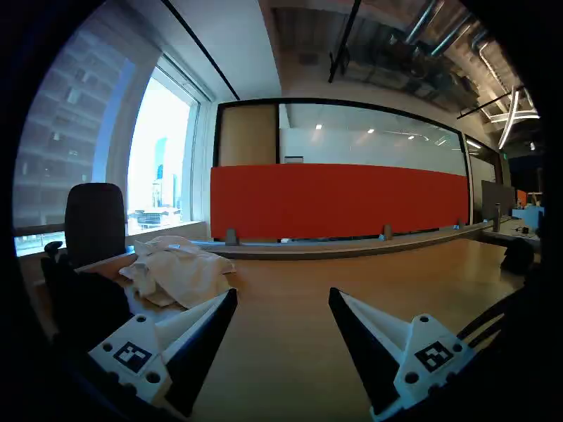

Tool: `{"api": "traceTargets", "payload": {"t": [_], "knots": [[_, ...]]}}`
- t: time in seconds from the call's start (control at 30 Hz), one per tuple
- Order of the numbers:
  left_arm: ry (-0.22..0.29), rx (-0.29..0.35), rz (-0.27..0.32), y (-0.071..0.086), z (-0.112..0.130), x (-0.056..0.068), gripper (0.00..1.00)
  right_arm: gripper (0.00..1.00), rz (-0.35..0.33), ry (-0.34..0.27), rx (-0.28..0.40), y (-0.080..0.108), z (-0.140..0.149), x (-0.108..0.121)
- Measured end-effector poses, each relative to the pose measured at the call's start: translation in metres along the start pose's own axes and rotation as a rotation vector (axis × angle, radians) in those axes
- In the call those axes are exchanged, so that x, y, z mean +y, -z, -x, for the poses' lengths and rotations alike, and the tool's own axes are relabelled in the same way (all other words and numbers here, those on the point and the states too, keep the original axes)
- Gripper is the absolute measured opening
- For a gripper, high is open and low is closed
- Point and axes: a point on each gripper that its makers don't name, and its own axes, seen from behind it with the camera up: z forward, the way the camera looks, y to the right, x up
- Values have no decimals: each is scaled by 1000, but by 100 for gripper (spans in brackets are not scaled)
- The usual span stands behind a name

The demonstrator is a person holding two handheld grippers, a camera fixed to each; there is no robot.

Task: Fold towel

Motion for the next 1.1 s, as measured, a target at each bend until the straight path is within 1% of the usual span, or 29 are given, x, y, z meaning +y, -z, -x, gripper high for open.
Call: {"api": "traceTargets", "payload": {"t": [0.2,0.4,0.87,1.1], "knots": [[0,0,0,0,0,0,97,94,-5,-1,7,1,16,2],[0,0,0,0,0,0,97,94,0,3,2,1,30,9],[0,0,0,0,0,0,97,94,-2,-9,-21,2,44,11],[0,0,0,0,0,1,97,94,-6,5,-28,2,49,9]]}}
